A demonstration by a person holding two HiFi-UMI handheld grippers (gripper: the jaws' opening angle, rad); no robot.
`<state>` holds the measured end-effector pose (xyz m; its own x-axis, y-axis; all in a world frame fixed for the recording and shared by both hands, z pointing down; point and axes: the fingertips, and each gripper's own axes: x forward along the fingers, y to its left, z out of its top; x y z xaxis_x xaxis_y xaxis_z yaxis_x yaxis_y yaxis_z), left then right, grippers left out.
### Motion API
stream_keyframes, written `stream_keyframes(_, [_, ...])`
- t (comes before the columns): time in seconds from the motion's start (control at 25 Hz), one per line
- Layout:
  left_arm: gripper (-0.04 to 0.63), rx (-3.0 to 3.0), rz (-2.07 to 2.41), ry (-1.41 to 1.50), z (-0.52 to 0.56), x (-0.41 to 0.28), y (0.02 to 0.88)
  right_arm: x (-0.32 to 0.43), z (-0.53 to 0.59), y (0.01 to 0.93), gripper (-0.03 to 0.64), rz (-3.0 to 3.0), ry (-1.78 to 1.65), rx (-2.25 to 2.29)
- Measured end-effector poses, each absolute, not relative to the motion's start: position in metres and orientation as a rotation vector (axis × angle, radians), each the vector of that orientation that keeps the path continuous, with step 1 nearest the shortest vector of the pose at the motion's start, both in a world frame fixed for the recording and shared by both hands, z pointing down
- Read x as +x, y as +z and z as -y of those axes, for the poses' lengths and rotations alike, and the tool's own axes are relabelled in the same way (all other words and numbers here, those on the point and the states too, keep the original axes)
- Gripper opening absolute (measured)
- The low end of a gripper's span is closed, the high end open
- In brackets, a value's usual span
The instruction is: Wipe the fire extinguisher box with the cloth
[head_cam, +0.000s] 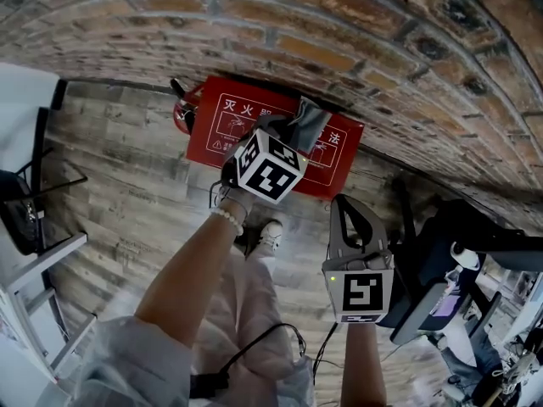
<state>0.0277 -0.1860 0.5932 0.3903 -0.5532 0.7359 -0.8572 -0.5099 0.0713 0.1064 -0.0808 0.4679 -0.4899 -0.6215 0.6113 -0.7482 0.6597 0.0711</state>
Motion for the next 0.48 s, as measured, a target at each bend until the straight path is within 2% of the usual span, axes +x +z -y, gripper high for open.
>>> stream_keyframes(0.48, [0.014, 2.165, 1.294, 0.957, 0.19, -0.027, 0.594, 0.082, 0.084, 0.467, 0.01, 2.281, 0.243, 1.016])
